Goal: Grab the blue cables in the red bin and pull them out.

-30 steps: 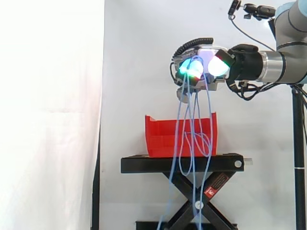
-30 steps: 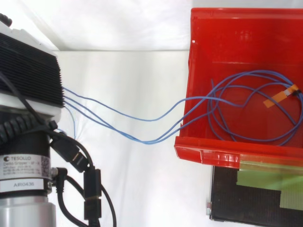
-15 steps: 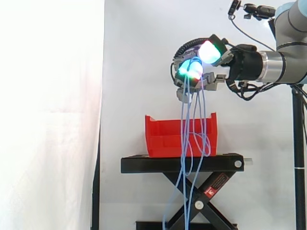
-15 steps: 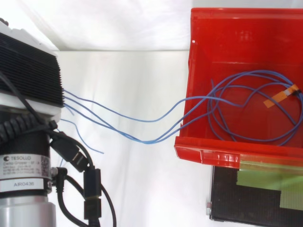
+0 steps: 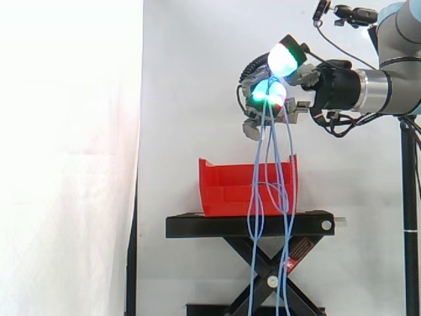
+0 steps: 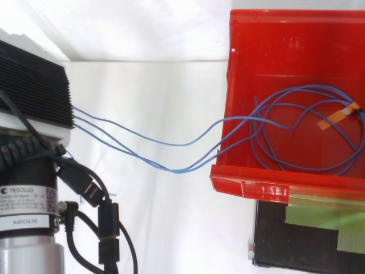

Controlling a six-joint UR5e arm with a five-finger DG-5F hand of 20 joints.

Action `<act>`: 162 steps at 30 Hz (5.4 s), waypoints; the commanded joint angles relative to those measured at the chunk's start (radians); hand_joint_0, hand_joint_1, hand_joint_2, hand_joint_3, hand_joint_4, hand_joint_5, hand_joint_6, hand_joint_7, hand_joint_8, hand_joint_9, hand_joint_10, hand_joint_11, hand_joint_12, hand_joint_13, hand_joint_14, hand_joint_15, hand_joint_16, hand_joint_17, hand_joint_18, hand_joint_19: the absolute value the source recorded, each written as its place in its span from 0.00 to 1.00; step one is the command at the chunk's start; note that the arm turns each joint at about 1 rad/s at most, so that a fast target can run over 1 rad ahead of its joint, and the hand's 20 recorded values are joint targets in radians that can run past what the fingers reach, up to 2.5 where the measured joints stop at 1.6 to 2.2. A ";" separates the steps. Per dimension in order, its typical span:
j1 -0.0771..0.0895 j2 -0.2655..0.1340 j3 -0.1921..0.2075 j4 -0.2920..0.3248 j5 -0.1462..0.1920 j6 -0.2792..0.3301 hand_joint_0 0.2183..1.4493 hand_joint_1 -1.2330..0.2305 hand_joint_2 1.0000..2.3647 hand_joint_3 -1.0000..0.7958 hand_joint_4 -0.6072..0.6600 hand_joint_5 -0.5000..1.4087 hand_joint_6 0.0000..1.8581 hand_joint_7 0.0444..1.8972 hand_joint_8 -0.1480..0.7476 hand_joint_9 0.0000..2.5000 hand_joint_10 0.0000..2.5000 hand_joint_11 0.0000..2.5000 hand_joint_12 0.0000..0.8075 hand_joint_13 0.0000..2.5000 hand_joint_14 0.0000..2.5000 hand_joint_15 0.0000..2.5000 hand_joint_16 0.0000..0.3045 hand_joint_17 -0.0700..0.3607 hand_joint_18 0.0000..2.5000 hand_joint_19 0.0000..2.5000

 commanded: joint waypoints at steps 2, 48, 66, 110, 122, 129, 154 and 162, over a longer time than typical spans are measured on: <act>0.000 -0.001 0.000 0.000 0.000 0.000 0.43 0.30 0.00 0.00 0.69 0.67 0.31 0.34 0.48 0.44 0.05 0.69 0.44 0.43 0.68 0.48 0.15 0.41 0.30 0.41; -0.003 -0.001 -0.001 0.000 0.000 0.002 0.65 0.15 0.02 0.37 0.66 0.48 0.58 0.22 0.46 0.37 0.07 0.69 0.42 0.39 0.67 0.50 0.15 0.40 0.27 0.42; -0.011 -0.001 -0.001 0.000 -0.002 0.002 0.66 0.10 0.00 0.00 0.64 0.44 0.58 0.22 0.47 0.31 0.07 0.69 0.43 0.35 0.65 0.51 0.15 0.41 0.26 0.40; -0.009 -0.001 -0.001 0.000 -0.002 0.000 0.44 0.27 0.00 0.00 0.68 0.64 0.40 0.31 0.48 0.42 0.06 0.70 0.44 0.40 0.65 0.49 0.15 0.41 0.29 0.42; -0.009 -0.001 -0.001 0.000 -0.002 0.000 0.59 0.18 0.00 0.00 0.61 0.63 0.45 0.31 0.46 0.42 0.06 0.71 0.42 0.41 0.61 0.53 0.14 0.38 0.30 0.42; -0.009 -0.001 -0.001 0.000 -0.002 0.000 0.62 0.18 0.00 0.00 0.60 0.61 0.50 0.27 0.46 0.41 0.11 0.69 0.42 0.41 0.63 0.52 0.13 0.37 0.32 0.42; 0.002 -0.001 -0.001 -0.003 0.001 -0.006 0.64 0.19 0.00 0.03 0.58 0.56 0.62 0.23 0.46 0.39 0.19 0.65 0.43 0.40 0.64 0.52 0.13 0.37 0.33 0.42; 0.000 -0.001 -0.001 -0.003 0.003 -0.006 0.63 0.19 0.00 0.03 0.58 0.56 0.63 0.22 0.46 0.38 0.19 0.64 0.41 0.40 0.65 0.52 0.13 0.37 0.33 0.43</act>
